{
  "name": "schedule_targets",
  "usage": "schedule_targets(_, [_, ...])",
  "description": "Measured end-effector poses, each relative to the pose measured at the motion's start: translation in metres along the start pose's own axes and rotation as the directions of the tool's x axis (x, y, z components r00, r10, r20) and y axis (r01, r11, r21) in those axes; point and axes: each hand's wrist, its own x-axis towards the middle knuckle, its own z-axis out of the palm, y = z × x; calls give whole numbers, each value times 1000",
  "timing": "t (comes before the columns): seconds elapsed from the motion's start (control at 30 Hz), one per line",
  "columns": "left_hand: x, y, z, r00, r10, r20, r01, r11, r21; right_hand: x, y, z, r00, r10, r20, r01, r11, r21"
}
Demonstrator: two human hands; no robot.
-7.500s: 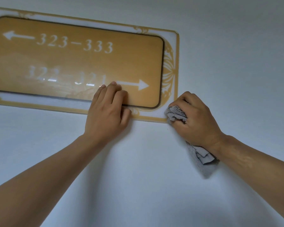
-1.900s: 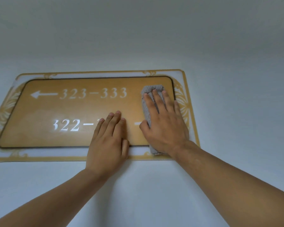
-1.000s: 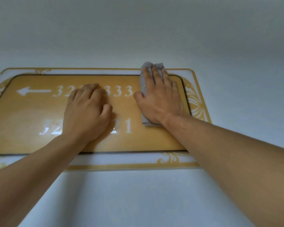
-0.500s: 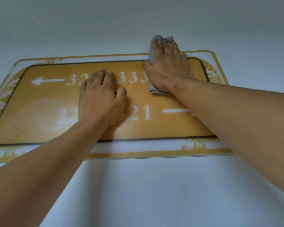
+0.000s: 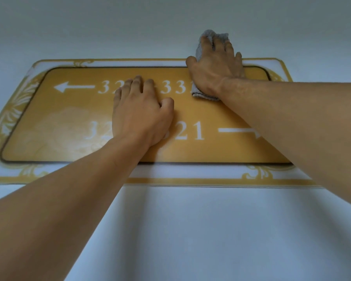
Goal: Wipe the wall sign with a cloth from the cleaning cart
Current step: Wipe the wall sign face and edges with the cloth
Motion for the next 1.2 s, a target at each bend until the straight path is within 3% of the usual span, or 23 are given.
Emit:
schedule_targets(0.53, [-1, 1, -1, 1000, -6, -3, 6, 1000, -3, -20, 0, 0, 999, -35, 15, 36, 999, -40])
schedule_targets(1.2, [-8, 2, -1, 999, -47, -6, 47, 999, 9, -84, -6, -1, 994, -111, -7, 112, 993, 30])
